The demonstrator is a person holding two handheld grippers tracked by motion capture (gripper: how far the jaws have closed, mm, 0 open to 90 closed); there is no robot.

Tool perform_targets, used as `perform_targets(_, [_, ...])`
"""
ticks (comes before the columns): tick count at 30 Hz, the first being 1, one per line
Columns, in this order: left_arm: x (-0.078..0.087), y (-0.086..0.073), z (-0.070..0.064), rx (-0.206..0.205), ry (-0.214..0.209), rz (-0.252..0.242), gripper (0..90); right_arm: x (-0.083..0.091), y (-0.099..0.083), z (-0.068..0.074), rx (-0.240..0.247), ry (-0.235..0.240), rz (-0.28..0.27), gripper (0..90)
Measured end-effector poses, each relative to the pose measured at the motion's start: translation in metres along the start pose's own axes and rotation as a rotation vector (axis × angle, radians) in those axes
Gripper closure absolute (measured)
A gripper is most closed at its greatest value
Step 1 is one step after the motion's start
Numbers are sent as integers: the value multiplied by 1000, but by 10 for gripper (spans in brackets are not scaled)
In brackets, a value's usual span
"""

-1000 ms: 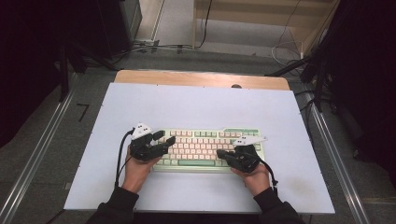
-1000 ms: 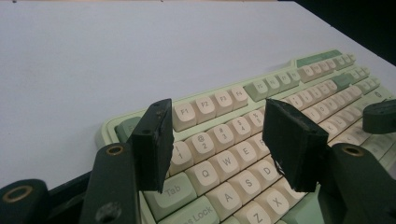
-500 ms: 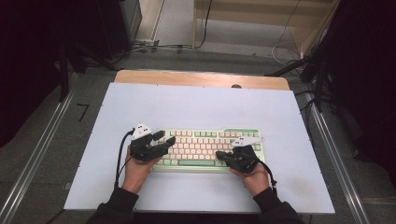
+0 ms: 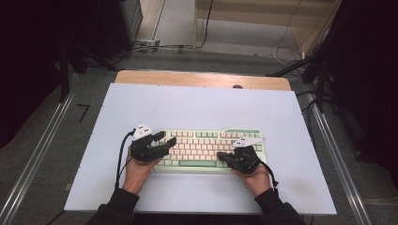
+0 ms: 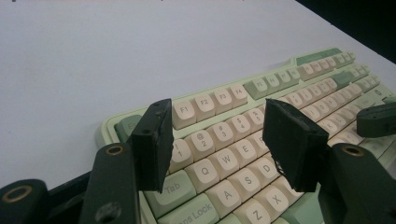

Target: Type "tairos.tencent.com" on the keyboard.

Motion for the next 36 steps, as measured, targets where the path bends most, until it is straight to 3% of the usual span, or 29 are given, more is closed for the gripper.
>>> perform_targets(6, [0,0,0,-3,1,-1,438,-1,-1,-1,-12,1,17,876])
perform_targets(10, [0,0,0,-2,2,-1,438,4,3,-1,-3,7,-32,825])
perform_targets(17, [-1,0,-1,-7,3,1,437,10,8,-7,-45,16,-97,484])
perform_targets(23, [-1,-1,-1,-7,1,7,437,13,10,-15,-91,-2,-121,342])
perform_targets(36, [-2,-1,-1,-7,-1,10,437,15,10,-22,-118,-13,-129,314])
Point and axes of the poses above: each handheld gripper's, and its own axes: x roughly backward along the jaws, y roughly out of its top, z roughly to its left, the point moved 5 cm from there along -x, roughly forward along the jaws
